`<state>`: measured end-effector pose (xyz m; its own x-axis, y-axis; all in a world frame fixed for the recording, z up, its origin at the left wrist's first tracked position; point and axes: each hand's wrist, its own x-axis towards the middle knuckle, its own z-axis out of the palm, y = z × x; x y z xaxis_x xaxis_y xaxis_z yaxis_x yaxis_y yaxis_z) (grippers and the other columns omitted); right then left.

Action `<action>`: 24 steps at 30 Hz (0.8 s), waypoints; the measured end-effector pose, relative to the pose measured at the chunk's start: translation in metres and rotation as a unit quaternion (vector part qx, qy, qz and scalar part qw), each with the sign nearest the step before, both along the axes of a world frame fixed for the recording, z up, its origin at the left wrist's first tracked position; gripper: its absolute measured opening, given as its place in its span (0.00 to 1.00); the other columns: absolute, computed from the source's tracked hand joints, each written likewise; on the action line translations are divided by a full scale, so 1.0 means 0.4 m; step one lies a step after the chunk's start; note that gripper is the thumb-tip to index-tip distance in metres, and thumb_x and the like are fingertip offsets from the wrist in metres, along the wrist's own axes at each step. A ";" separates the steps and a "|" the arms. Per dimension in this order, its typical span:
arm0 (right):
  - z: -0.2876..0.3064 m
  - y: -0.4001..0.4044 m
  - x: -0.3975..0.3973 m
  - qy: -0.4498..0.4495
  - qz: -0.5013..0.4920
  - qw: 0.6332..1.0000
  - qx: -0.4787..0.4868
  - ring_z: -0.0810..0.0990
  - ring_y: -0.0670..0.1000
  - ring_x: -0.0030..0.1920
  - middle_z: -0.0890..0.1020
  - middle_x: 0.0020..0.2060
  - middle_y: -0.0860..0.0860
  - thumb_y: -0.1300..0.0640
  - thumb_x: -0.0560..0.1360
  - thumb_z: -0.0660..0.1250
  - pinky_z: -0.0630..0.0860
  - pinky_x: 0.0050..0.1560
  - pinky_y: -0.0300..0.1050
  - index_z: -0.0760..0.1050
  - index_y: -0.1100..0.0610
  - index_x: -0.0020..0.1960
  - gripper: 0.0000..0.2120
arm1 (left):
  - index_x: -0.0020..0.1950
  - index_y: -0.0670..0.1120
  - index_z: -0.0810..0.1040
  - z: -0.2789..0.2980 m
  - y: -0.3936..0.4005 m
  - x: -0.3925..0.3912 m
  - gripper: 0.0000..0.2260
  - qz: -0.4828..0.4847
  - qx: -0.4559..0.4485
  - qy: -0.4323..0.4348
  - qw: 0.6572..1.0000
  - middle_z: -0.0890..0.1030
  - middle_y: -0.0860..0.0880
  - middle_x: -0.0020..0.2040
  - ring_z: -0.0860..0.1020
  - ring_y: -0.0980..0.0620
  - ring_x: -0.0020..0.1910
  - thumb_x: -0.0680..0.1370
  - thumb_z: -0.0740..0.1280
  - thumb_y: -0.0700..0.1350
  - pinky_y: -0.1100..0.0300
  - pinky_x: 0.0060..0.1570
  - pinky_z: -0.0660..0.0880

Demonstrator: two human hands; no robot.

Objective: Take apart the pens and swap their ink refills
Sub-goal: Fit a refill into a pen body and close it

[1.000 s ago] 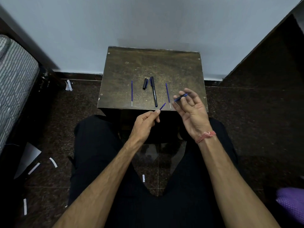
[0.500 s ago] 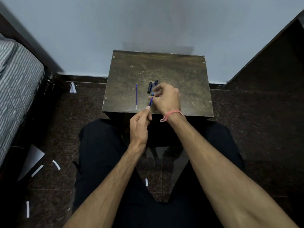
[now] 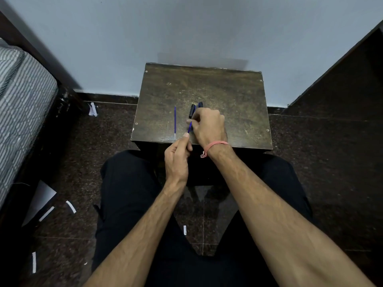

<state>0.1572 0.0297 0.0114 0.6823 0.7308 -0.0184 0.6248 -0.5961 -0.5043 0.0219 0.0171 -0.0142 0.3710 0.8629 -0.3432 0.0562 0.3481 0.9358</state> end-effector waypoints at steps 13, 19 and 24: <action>-0.012 -0.201 -0.045 0.417 -0.073 0.879 0.220 0.85 0.48 0.38 0.87 0.38 0.55 0.58 0.82 0.74 0.85 0.46 0.53 0.85 0.53 0.47 0.05 | 0.36 0.49 0.74 -0.004 -0.023 0.013 0.20 -0.095 -0.024 0.041 0.994 0.68 0.58 0.26 0.64 0.60 0.26 0.88 0.65 0.51 0.65 0.29 0.62; -0.002 -0.211 -0.013 0.442 -0.069 0.863 0.236 0.85 0.46 0.43 0.88 0.45 0.54 0.59 0.81 0.75 0.83 0.41 0.39 0.85 0.55 0.53 0.01 | 0.36 0.48 0.75 0.003 -0.030 0.017 0.20 -0.101 -0.006 0.036 0.994 0.67 0.57 0.26 0.63 0.60 0.27 0.88 0.66 0.47 0.64 0.29 0.61; -0.012 -0.206 -0.015 0.464 -0.046 0.860 0.208 0.86 0.46 0.41 0.88 0.41 0.53 0.61 0.81 0.75 0.85 0.46 0.42 0.84 0.56 0.48 0.03 | 0.38 0.45 0.75 0.001 -0.026 0.016 0.19 -0.102 -0.004 0.018 0.995 0.68 0.58 0.26 0.63 0.60 0.27 0.89 0.64 0.47 0.67 0.29 0.62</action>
